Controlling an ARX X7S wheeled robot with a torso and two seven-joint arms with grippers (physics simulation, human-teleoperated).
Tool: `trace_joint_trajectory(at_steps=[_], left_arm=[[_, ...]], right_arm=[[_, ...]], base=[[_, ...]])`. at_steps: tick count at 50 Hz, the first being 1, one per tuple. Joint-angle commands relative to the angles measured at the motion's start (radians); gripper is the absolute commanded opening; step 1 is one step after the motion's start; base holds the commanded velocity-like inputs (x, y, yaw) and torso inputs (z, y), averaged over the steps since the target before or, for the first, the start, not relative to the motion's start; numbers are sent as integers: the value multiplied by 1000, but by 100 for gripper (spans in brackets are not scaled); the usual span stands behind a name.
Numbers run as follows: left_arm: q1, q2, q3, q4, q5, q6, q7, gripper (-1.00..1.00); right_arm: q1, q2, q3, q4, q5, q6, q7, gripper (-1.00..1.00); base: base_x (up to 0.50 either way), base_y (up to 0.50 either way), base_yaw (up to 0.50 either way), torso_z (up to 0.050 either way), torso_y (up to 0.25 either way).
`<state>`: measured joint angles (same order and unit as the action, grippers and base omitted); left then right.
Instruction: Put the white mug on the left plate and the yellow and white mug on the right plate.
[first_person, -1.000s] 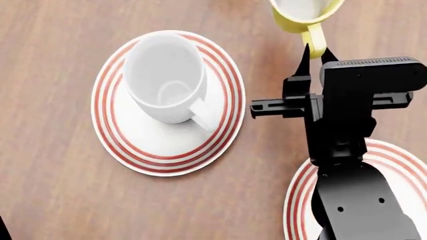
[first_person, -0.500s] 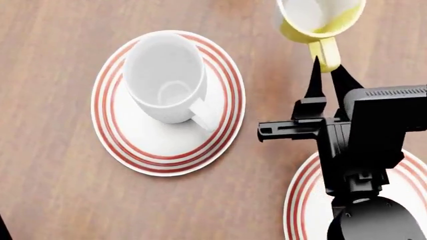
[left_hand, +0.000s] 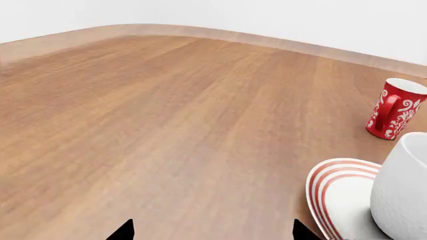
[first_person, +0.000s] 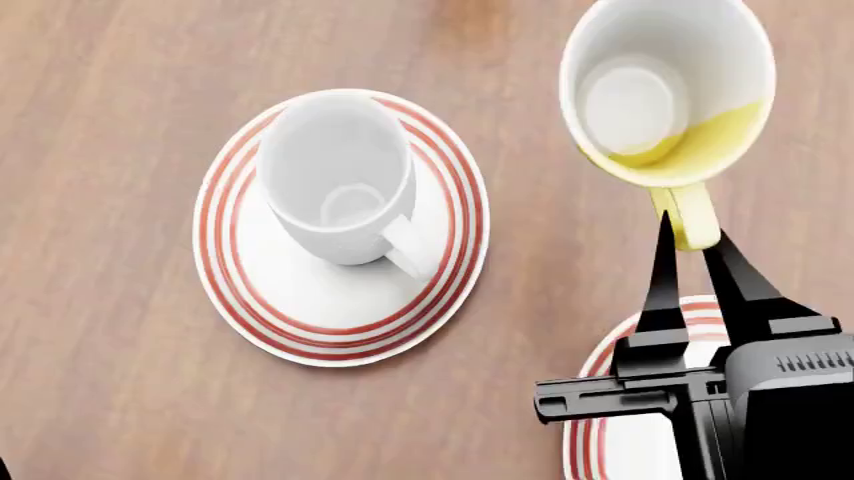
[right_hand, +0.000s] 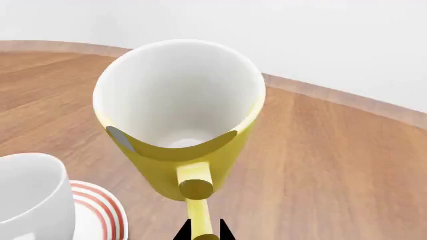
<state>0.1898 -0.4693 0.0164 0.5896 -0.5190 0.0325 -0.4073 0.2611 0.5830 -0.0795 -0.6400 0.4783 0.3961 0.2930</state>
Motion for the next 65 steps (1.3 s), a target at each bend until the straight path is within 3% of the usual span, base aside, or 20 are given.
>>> trace_joint_trajectory(at_steps=[1, 11, 34, 52, 65], left_arm=[[1, -8, 1, 1, -25, 0, 9, 100], [8, -7, 0, 6, -2, 15, 6, 100], [7, -12, -2, 10, 8, 4, -15, 100], [13, -13, 2, 11, 15, 8, -18, 100], [8, -14, 7, 5, 18, 8, -18, 100]], right_arm=[[-121, 47, 50, -116, -22, -1, 35, -100], [-221, 65, 75, -151, -39, -18, 47, -100], [-666, 15, 185, -44, -121, -330, -2, -100], [-840, -25, 208, 0, -173, -477, -33, -100], [-873, -54, 207, 66, -185, -554, -52, -100]], base=[[0, 0, 0, 0, 250], [0, 0, 0, 0, 175], [0, 0, 0, 0, 0], [0, 0, 0, 0, 0], [0, 0, 0, 0, 0]])
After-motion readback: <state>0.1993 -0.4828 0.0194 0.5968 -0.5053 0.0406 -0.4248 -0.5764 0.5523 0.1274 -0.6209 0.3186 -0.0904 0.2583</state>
